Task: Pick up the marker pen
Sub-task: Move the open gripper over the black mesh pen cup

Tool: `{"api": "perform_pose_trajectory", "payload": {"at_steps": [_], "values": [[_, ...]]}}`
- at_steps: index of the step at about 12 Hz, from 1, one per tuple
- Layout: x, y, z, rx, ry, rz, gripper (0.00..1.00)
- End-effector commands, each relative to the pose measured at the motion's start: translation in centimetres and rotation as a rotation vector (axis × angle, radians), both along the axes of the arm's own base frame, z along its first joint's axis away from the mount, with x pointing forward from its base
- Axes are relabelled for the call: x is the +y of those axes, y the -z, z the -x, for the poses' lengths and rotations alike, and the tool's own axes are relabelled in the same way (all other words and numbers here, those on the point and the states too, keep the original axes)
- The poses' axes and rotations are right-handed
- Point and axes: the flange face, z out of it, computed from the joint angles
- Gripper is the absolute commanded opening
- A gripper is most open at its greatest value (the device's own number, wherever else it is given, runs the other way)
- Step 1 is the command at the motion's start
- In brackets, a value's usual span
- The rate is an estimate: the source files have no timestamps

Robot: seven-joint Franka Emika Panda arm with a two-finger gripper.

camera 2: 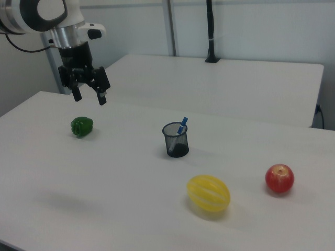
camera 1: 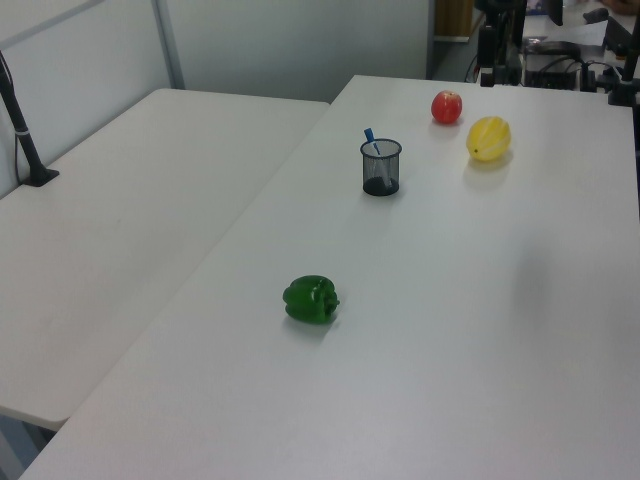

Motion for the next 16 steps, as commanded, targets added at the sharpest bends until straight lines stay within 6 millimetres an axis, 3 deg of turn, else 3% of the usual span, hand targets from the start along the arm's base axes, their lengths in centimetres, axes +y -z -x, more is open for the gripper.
{"api": "perform_pose_trajectory", "payload": {"at_steps": [1, 4, 7, 9, 14, 16], "values": [[0.1, -0.1, 0.3, 0.012, -0.021, -0.019, 1.0], [0.1, -0.1, 0.1, 0.004, -0.022, -0.015, 1.0], [-0.2, 0.3, -1.5, -0.065, -0.019, -0.01, 1.0], [-0.7, 1.8, -3.3, -0.101, -0.007, -0.009, 1.0], [-4.6, 4.7, -8.7, -0.315, 0.05, -0.011, 1.0], [-5.4, 6.2, -10.0, -0.347, 0.054, 0.011, 1.0]]}}
